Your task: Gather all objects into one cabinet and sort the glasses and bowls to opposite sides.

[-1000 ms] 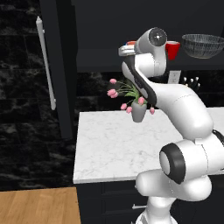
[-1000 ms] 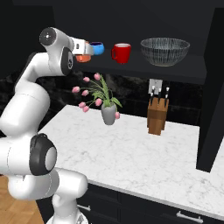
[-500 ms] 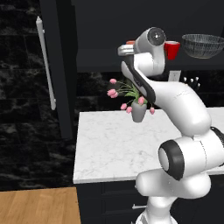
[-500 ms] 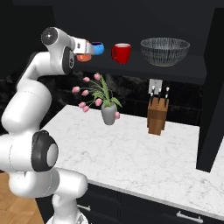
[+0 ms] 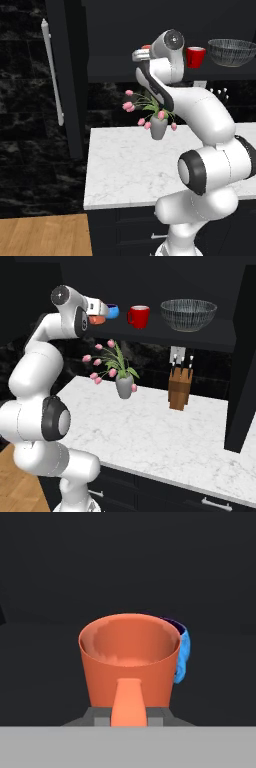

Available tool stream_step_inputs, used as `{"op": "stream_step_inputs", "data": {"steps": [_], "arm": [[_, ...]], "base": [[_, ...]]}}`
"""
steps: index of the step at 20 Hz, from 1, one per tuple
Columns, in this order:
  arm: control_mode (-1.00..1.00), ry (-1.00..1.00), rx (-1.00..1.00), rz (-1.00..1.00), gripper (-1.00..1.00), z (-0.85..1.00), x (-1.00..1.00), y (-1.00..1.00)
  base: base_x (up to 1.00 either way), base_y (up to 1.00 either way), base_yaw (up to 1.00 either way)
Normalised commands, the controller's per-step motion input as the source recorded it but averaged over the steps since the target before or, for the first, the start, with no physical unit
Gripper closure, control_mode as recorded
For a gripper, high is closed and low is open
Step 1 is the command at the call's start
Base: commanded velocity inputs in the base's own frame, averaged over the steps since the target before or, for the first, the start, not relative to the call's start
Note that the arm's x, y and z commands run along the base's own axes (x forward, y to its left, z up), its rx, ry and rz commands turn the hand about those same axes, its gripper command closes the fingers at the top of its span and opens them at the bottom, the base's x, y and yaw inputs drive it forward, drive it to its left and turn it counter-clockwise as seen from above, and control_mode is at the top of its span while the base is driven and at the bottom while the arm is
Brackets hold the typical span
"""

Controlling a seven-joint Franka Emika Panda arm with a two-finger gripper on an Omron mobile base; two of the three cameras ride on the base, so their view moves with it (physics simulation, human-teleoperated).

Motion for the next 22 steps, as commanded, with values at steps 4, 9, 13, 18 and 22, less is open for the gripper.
{"op": "stream_step_inputs", "data": {"steps": [4, 9, 13, 18, 22], "arm": [[-1.00, 0.00, 0.00, 0.00, 1.00, -0.12, 0.29, 0.03], [-1.00, 0.00, 0.00, 0.00, 1.00, -0.15, 0.30, 0.07], [-1.00, 0.00, 0.00, 0.00, 1.00, -0.13, 0.24, 0.04], [-1.00, 0.00, 0.00, 0.00, 1.00, -0.12, 0.21, 0.10], [-1.00, 0.00, 0.00, 0.00, -1.00, -0.13, 0.18, 0.20]], "base": [[0.00, 0.00, 0.00], [0.00, 0.00, 0.00], [0.00, 0.00, 0.00], [0.00, 0.00, 0.00], [0.00, 0.00, 0.00]]}}
